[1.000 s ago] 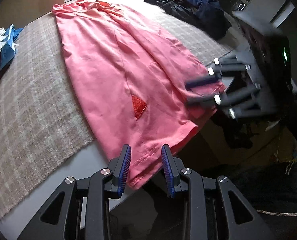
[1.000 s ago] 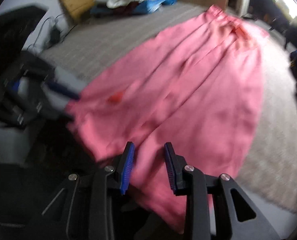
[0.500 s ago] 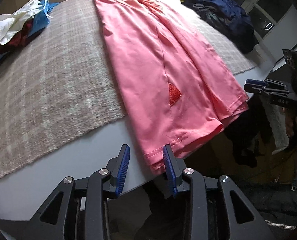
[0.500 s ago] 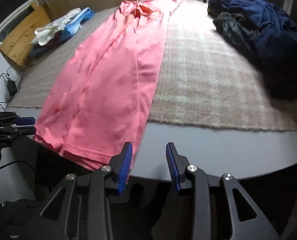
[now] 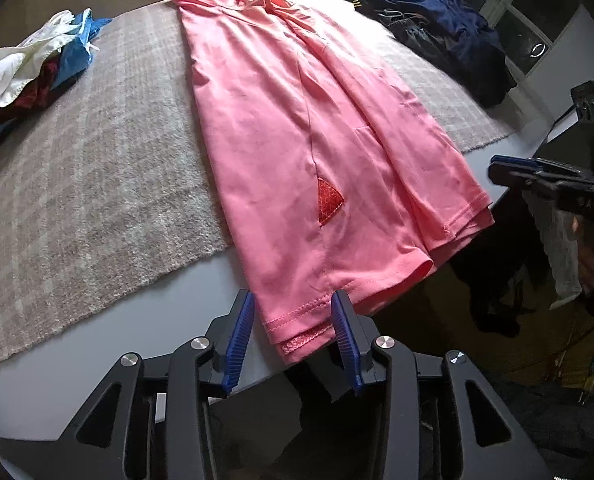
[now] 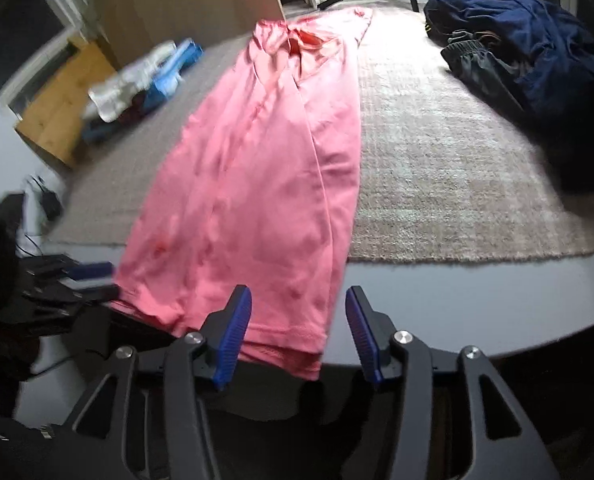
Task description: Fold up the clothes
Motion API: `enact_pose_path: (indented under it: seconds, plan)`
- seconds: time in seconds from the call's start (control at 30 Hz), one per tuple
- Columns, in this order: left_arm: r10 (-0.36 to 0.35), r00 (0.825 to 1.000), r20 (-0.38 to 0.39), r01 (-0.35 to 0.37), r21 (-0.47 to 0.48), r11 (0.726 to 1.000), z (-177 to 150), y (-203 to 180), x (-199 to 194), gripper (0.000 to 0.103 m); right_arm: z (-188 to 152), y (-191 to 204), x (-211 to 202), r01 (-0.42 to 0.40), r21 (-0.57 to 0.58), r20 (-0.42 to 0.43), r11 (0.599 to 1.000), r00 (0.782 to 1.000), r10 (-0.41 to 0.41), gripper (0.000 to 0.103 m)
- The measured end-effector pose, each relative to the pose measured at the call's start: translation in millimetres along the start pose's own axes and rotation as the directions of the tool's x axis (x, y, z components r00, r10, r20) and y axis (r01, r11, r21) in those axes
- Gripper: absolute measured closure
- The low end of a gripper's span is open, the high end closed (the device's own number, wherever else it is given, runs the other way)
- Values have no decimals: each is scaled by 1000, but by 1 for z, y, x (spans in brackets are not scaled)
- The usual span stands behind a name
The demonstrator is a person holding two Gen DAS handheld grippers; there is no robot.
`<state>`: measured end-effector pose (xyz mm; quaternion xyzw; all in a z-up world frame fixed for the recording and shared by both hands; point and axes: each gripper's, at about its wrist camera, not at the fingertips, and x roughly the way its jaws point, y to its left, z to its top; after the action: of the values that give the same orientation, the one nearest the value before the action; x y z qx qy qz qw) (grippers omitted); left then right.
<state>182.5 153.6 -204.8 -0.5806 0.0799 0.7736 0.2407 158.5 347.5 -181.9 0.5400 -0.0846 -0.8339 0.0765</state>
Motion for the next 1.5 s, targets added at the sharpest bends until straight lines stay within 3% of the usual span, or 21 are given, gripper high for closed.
enact_pose_path:
  seconds: [0.27, 0.33, 0.37, 0.47, 0.53, 0.6, 0.73, 0.87, 0.97, 1.13, 1.23, 1.27, 1.33, 1.4, 1.5]
  plan:
    - [44, 999, -22, -42, 81, 996, -2, -15, 10, 61, -19, 15, 16, 99, -143, -37, 985, 994, -105, 54]
    - [45, 999, -7, -44, 96, 994, -3, -16, 10, 69, -19, 17, 17, 80, -153, -33, 985, 996, -86, 55]
    - [41, 999, -1, -40, 104, 994, -3, -16, 10, 82, -19, 18, 17, 67, -156, -31, 985, 997, -73, 60]
    - [-1, 1000, -3, 2, 105, 994, -1, -12, 9, 97, -19, 21, 19, 27, -166, -25, 986, 999, -32, 95]
    - [-34, 999, -1, 34, 94, 995, -3, -6, 7, 98, -19, 23, 20, 1, -173, -22, 985, 1000, -5, 97]
    - [-91, 996, -4, 91, 53, 994, -1, 1, 4, 99, -18, 10, 19, -89, -85, -38, 992, 996, 86, 97]
    - [-226, 973, 44, 228, -53, 972, 12, 21, -20, 99, -1, -15, -1, -275, 82, 27, 958, 962, 273, 97]
    - [-302, 946, 120, 314, -104, 944, 35, 33, -46, 99, 25, -36, -26, -444, 199, 131, 873, 895, 426, 98]
    - [-314, 932, 178, 337, -114, 935, 61, 53, -62, 99, 57, -41, -31, -479, 190, 176, 857, 876, 450, 98]
    - [-231, 947, 222, 263, -127, 956, 137, 88, -31, 96, 100, -59, -17, -421, 149, 147, 895, 904, 401, 97]
    - [-128, 985, 112, 146, -172, 974, 183, 123, 19, 82, 123, -72, -7, -376, 128, 118, 918, 924, 362, 92]
    - [-96, 992, 87, 111, -192, 975, 194, 133, 28, 82, 131, -76, -4, -361, 120, 109, 925, 931, 349, 89]
    - [-94, 989, 112, 118, -233, 965, 201, 149, 25, 82, 146, -85, 3, -331, 105, 90, 938, 942, 322, 87]
    - [-75, 984, 159, 112, -242, 964, 194, 158, 9, 80, 161, -94, 9, -300, 89, 72, 950, 953, 294, 63]
    - [-43, 983, 181, 82, -212, 974, 179, 152, 0, 74, 183, -107, 19, -254, 64, 46, 965, 967, 251, 63]
